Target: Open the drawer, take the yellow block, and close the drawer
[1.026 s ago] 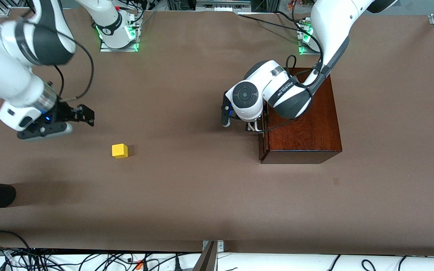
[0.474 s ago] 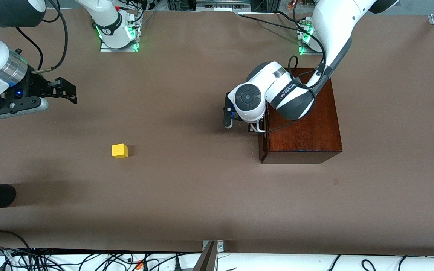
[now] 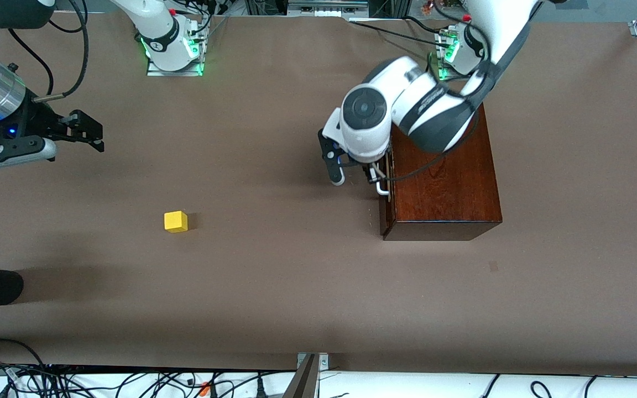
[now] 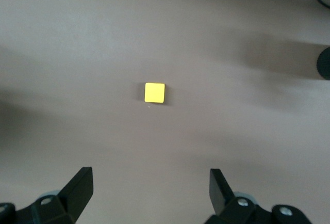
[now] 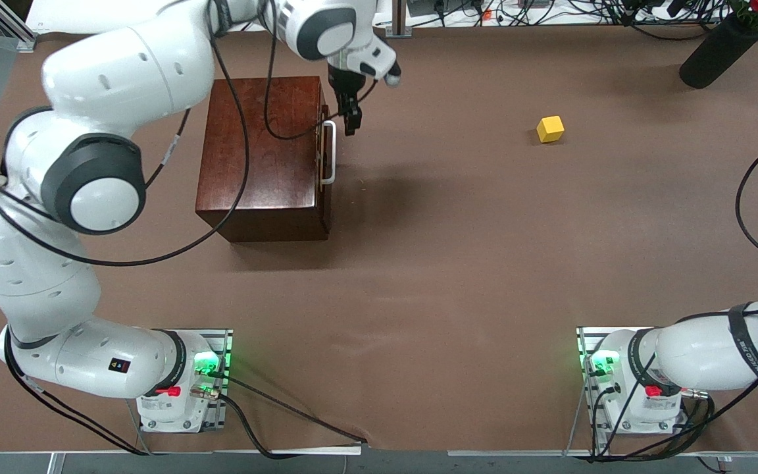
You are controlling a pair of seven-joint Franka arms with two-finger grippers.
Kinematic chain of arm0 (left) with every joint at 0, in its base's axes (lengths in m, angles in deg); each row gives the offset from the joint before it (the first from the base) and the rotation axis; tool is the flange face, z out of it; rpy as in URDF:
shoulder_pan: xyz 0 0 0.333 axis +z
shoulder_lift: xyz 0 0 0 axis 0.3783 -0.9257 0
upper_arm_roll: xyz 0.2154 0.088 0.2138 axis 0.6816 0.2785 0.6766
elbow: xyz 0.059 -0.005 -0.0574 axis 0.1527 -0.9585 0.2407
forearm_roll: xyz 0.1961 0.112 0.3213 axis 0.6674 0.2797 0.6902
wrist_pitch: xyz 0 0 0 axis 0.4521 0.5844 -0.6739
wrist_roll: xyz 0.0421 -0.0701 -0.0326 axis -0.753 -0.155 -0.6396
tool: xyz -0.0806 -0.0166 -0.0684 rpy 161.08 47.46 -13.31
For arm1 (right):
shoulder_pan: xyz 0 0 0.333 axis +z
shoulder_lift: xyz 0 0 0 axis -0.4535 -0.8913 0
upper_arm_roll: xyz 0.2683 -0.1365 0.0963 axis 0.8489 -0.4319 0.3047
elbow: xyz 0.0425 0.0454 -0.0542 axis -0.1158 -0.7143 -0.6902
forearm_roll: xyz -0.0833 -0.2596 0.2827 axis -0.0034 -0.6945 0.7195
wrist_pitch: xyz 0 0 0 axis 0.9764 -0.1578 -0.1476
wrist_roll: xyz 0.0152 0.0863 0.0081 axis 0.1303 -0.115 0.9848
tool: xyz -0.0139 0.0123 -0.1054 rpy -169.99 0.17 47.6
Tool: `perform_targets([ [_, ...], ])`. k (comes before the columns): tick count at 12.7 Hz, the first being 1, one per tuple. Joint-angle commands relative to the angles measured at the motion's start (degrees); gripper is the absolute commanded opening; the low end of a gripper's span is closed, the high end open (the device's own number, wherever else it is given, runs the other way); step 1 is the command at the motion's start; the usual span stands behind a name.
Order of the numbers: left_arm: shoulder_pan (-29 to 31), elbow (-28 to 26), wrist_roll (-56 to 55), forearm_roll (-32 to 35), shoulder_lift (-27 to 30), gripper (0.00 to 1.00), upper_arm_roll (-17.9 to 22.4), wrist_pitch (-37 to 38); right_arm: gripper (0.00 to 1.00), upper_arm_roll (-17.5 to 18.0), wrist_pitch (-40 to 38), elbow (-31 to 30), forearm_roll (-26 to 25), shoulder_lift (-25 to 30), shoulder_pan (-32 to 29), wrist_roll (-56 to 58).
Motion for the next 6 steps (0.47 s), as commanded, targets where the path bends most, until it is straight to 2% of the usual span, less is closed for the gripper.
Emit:
perform_targets([
  [1, 5.4, 5.4, -3.3, -2.0, 3.8, 1.0, -0.2, 7.6, 1.0, 0.1, -1.5, 1.8, 0.2, -0.6, -0.4, 0.3],
  [4, 13.5, 8.5, 0.4, -2.1, 3.8, 1.0, -0.6, 12.7, 1.0, 0.1, -1.6, 1.8, 0.2, -0.6, -0.4, 0.4],
  [6, 14.1, 8.1, 3.8, -1.1, 3.9, 1.0, -0.3, 13.7, 1.0, 0.1, -1.6, 1.8, 0.2, -0.6, -0.4, 0.5],
])
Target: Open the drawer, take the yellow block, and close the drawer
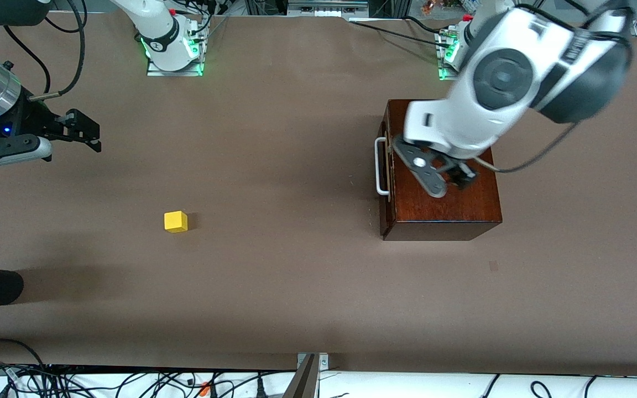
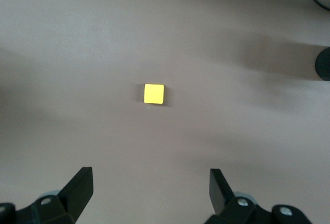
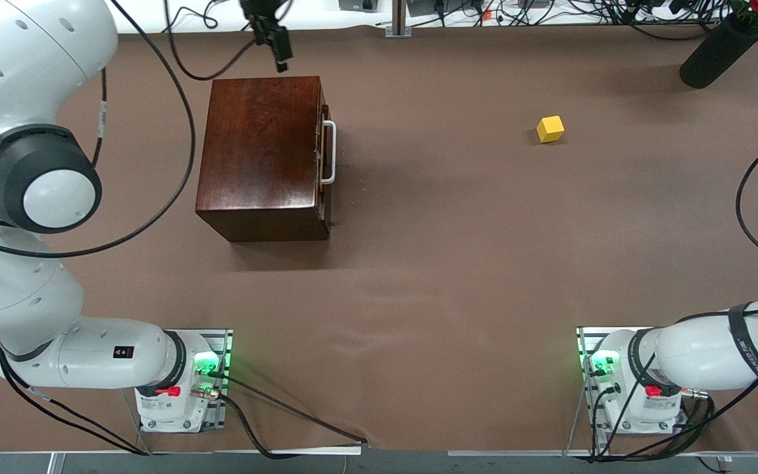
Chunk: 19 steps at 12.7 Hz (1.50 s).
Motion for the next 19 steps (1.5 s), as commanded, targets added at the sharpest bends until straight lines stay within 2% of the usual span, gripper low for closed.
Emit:
perform_targets([
  [1, 1.1, 1.1, 1.8, -0.4, -0.4, 1.0, -0.3, 2.9, 1.0, 0.2, -1.6, 1.6, 0.2, -0.5, -0.4, 0.6],
  [2, 1.0, 0.7, 1.3, -0.7, 1.7, 1.0, 1.7, 3.1, 1.0, 0.2, -1.6, 1.6, 0.2, -0.5, -0.4, 0.6],
  [5, -2.5, -2.6, -3.1, -5.2, 6.5, 1.0, 15.2, 1.8, 1.0, 0.1, -1.6, 1.6, 0.2, -0.5, -0.4, 0.8],
  [6, -4.4, -3.1, -4.6, -5.8, 8.3, 1.0, 19.7, -1.3, 1.0, 0.2, -1.9, 1.6, 0.2, -0.6, -0.4, 0.5],
  [7, -5.5, -4.7, -5.3, -5.9, 10.2, 1.0, 22.0, -4.4, 1.0, 0.2, -1.9, 1.6, 0.2, -0.5, -0.4, 0.5],
  [10, -6.2, -13.0, -12.2, -5.9, 18.3, 1.0, 26.6, -9.1, 1.0, 0.2, -1.9, 1.6, 0.2, -0.5, -0.4, 0.5],
  [13, -7.3, -16.9, -28.8, -8.8, 23.2, 1.0, 29.7, -9.1, 1.0, 0.2, -1.9, 1.6, 0.3, -0.5, -0.4, 0.5],
  [16, -7.4, -19.3, -29.6, -10.9, 24.9, 1.0, 32.6, -9.0, 1.0, 0.2, -1.9, 1.6, 0.3, -0.5, -0.4, 0.4],
  [19, -7.5, -20.2, -25.8, -10.1, 26.2, 1.0, 32.8, -6.3, 1.0, 0.2, -1.9, 1.6, 0.3, -0.6, -0.4, 0.5],
])
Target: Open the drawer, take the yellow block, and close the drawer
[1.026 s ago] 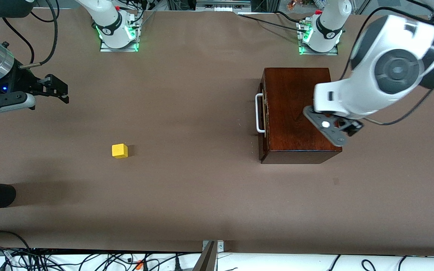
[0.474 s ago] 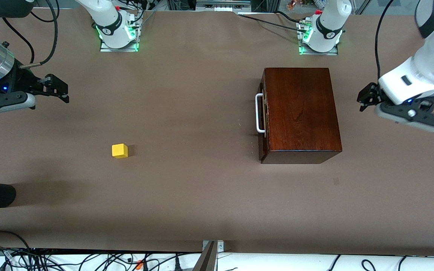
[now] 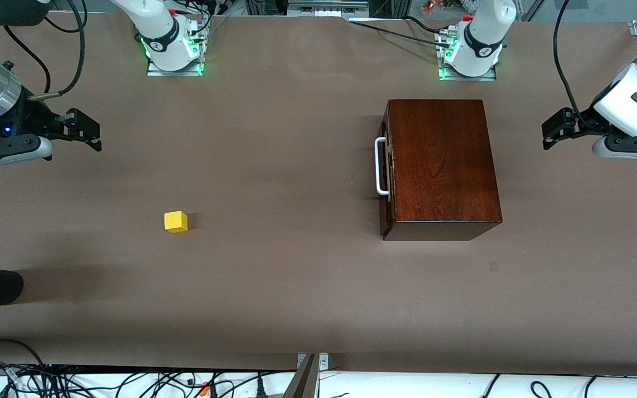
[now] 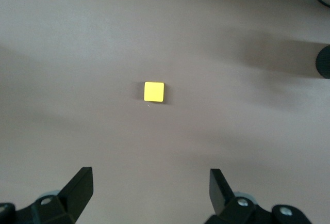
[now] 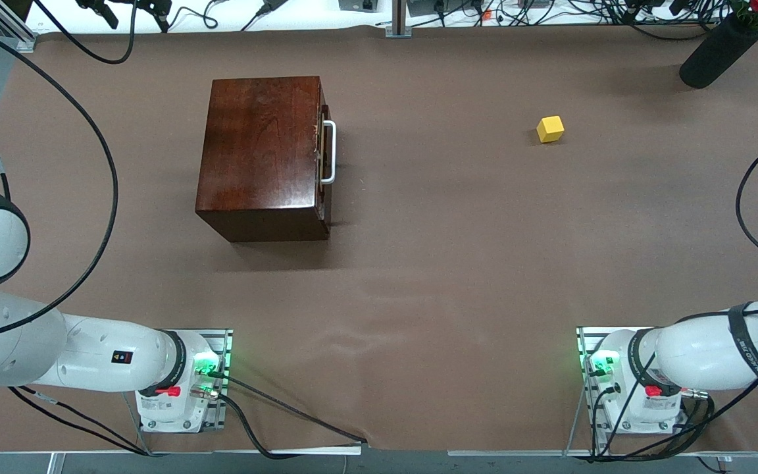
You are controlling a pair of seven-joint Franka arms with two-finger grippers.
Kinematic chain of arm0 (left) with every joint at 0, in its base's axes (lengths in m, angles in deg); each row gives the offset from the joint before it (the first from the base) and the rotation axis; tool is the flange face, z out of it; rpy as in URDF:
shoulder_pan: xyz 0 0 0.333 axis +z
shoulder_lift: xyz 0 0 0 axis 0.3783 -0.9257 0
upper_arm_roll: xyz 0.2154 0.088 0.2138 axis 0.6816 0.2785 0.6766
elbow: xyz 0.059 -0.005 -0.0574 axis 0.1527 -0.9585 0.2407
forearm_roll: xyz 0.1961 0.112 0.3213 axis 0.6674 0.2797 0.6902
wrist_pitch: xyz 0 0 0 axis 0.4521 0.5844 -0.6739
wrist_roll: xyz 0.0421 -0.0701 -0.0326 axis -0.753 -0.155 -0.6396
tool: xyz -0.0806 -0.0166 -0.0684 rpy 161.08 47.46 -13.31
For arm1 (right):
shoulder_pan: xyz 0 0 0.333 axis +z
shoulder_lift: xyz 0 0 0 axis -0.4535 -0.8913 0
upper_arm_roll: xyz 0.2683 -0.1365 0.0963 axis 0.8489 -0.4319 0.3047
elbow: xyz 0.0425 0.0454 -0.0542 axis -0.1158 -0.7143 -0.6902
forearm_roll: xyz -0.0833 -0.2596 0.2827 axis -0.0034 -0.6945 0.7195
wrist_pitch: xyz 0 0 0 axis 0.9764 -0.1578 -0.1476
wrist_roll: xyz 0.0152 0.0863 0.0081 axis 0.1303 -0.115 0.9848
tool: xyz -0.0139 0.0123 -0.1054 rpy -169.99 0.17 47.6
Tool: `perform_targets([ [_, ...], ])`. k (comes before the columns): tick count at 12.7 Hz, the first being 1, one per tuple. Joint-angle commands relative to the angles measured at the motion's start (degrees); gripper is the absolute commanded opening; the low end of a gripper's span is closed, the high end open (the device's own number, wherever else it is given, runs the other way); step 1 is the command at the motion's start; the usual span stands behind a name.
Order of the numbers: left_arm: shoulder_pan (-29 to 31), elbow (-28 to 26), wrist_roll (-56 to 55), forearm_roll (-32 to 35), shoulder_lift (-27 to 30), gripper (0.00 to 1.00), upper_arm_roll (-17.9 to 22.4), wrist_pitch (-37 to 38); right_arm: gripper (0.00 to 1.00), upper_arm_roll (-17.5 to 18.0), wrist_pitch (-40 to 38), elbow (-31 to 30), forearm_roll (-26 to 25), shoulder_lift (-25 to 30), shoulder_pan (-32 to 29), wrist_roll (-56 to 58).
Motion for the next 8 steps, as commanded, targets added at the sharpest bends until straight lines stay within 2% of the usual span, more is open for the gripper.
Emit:
perform_targets([
  [1, -0.9, -2.5, 5.3, -0.3, 2.7, 1.0, 0.9, 1.8, 1.0, 0.2, -1.4, 1.6, 0.3, -0.5, -0.4, 0.5],
  [8, -1.0, -2.3, 7.3, 0.2, 2.6, 1.0, 0.9, 2.0, 1.0, 0.2, -1.4, 1.6, 0.3, -0.5, -0.4, 0.4],
])
